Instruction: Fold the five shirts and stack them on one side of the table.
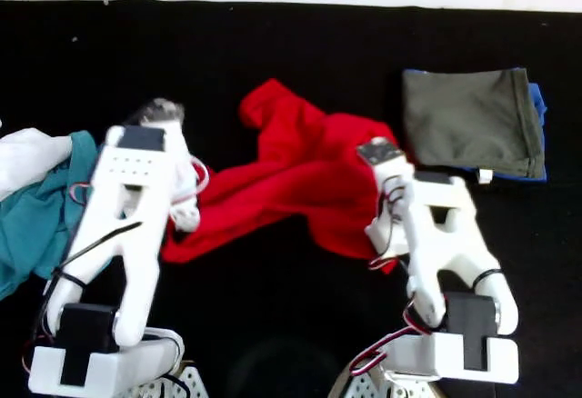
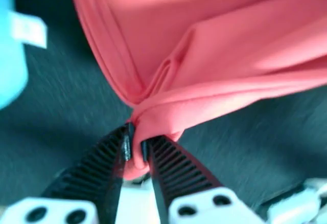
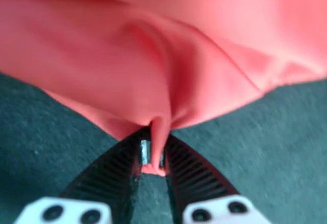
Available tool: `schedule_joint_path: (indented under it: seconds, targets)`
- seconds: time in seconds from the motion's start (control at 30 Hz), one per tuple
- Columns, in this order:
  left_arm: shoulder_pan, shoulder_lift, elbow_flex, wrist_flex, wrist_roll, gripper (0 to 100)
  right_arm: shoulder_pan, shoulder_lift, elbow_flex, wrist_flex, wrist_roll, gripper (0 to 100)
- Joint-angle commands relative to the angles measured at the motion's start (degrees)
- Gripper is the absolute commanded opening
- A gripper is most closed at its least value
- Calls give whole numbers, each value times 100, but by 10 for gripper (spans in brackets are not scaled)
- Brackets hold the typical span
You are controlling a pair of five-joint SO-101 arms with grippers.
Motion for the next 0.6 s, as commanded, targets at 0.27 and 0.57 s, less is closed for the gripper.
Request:
schedule_joint_path:
  seconds: [0.27, 0.57]
  targets:
    - [1182, -242, 163, 1002, -501, 219, 585, -2158, -233, 1200, -79, 5]
    - [602, -180, -1033, 1389, -862, 178, 1130, -2378, -224, 1455, 158, 5]
